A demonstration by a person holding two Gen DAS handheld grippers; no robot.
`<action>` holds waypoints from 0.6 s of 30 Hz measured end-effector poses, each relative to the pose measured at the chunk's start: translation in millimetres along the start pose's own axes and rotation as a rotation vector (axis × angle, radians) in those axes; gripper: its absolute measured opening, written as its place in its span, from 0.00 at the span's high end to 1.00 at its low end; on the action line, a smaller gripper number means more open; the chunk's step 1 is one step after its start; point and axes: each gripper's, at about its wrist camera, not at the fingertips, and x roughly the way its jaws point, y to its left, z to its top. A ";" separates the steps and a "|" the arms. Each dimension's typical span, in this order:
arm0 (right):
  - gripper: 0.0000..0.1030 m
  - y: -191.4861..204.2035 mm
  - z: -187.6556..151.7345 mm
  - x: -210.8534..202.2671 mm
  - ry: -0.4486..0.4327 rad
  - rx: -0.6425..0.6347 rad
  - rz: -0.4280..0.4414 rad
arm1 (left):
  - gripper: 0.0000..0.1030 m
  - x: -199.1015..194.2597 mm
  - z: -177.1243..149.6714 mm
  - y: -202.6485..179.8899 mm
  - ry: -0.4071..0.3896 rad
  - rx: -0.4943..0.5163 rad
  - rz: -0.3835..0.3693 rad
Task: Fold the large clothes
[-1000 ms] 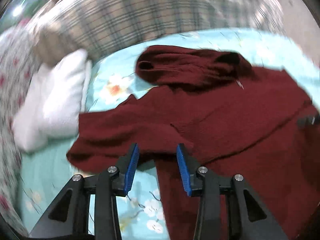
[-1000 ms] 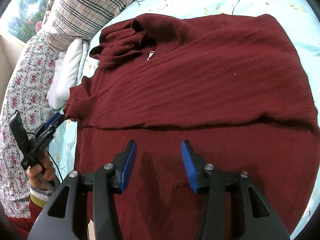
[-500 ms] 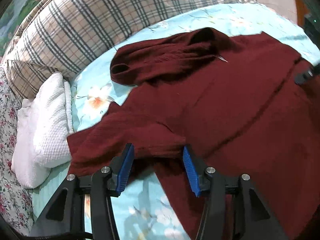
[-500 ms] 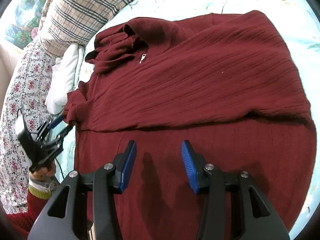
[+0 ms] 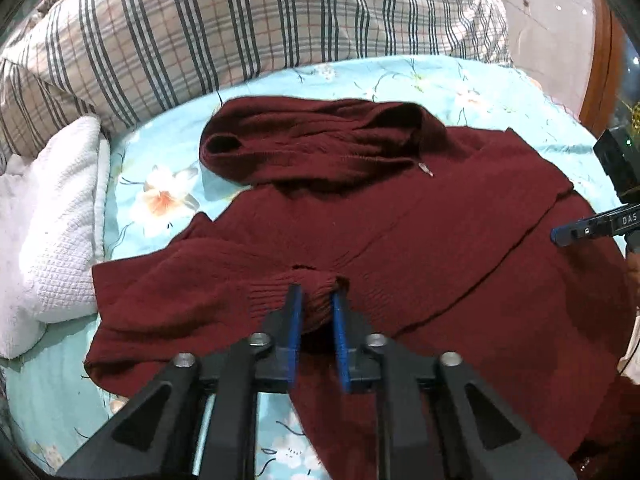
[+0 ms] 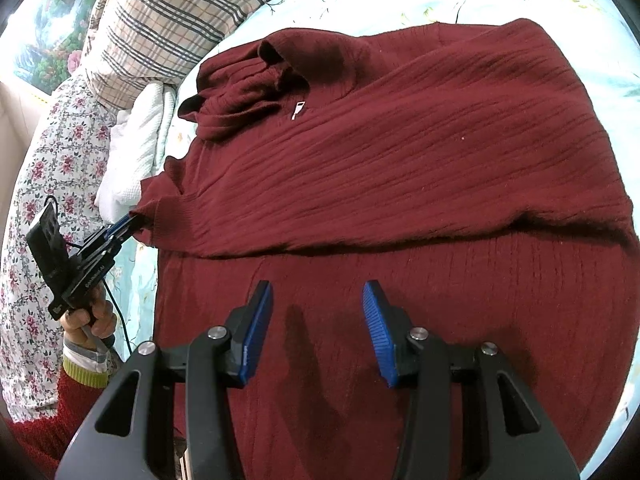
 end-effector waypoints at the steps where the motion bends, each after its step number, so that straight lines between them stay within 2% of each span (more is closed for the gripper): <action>1: 0.54 0.9 -0.9 0.5 0.001 0.000 0.001 | 0.64 1.1 0.6 -1.4 0.006 0.012 0.023; 2: 0.54 1.4 -1.0 1.6 0.004 -0.001 0.003 | 0.61 2.0 0.8 -3.5 0.007 0.027 0.038; 6: 0.54 4.9 -3.3 3.0 0.008 -0.004 0.007 | 0.61 4.4 3.1 -11.0 0.012 0.079 0.068; 7: 0.54 5.7 -3.3 3.9 0.010 -0.004 0.007 | 0.64 4.4 4.4 -10.9 0.008 0.081 0.059; 8: 0.54 6.2 -3.6 4.8 0.013 -0.004 0.006 | 0.80 4.5 5.6 -10.5 0.005 0.080 0.044; 9: 0.54 6.4 -3.8 5.8 0.015 -0.002 0.005 | 0.89 5.4 7.2 -10.1 0.003 0.078 0.011; 11: 0.54 7.1 -4.0 6.4 0.018 0.000 0.003 | 0.94 8.8 8.7 -8.6 0.003 0.069 0.002; 14: 0.54 8.9 -4.7 2.2 0.012 -0.007 0.010 | 0.96 8.5 6.4 0.4 -0.018 0.009 -0.003; 18: 0.54 9.4 -4.5 -3.1 0.002 -0.007 0.015 | 0.97 -9.9 1.0 28.3 -0.069 -0.140 -0.028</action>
